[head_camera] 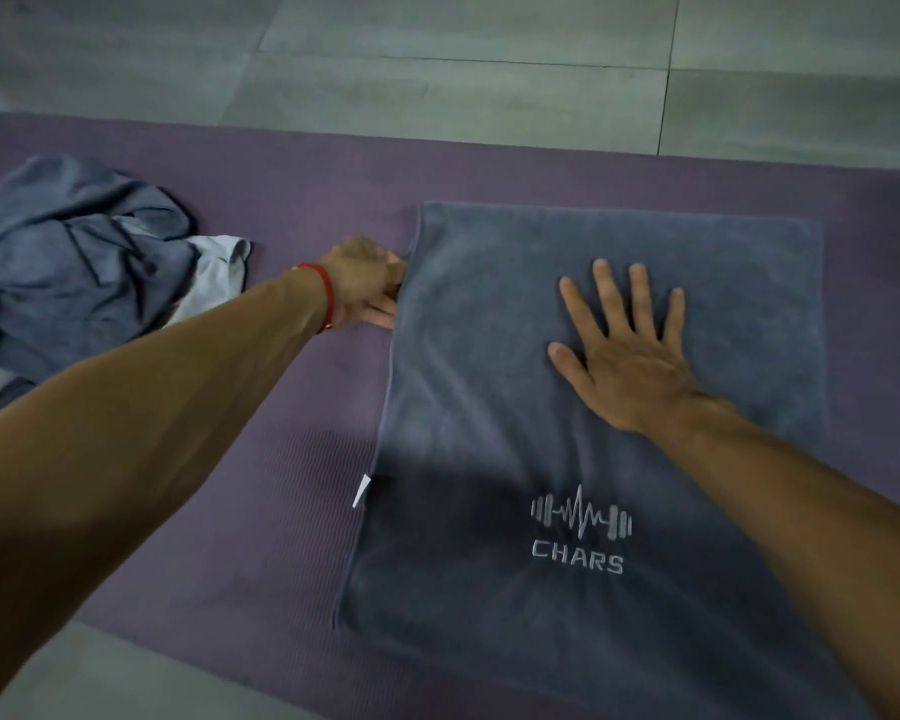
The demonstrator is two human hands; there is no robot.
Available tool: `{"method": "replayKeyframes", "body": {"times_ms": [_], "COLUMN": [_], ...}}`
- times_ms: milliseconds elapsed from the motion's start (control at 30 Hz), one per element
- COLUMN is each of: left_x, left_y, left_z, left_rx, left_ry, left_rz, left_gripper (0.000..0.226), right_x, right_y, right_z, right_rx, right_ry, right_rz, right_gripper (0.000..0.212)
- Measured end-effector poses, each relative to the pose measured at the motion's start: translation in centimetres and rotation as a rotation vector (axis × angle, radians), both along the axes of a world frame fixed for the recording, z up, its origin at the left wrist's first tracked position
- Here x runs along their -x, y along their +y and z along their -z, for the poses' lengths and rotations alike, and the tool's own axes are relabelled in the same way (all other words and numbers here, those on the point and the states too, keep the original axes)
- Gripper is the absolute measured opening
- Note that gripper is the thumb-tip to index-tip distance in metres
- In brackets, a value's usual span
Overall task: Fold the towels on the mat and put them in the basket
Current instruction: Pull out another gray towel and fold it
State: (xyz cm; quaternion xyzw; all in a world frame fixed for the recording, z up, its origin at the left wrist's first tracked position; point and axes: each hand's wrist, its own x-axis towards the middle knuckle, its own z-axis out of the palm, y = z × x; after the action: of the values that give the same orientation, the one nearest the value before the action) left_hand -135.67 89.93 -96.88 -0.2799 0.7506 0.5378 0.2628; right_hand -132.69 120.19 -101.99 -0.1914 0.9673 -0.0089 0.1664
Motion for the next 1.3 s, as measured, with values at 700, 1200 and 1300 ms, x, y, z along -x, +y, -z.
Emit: {"method": "replayKeyframes", "body": {"times_ms": [700, 1200, 1300], "left_x": [7.3, 8.7, 6.3], "left_y": [1.5, 1.5, 4.2], "left_z": [2.4, 2.8, 2.5], "left_rx": [0.472, 0.796, 1.123], "left_ry": [0.321, 0.364, 0.530], "left_rz": [-0.086, 0.047, 0.223], "left_gripper": [0.038, 0.017, 0.035], "right_x": [7.9, 12.4, 10.6], "right_y": [8.3, 13.7, 11.5], "right_z": [-2.1, -3.8, -3.2], "right_rx": [0.236, 0.310, 0.248], "right_ry": [0.287, 0.149, 0.391], "right_rz": [0.387, 0.790, 0.687], "right_gripper": [0.044, 0.044, 0.053]}}
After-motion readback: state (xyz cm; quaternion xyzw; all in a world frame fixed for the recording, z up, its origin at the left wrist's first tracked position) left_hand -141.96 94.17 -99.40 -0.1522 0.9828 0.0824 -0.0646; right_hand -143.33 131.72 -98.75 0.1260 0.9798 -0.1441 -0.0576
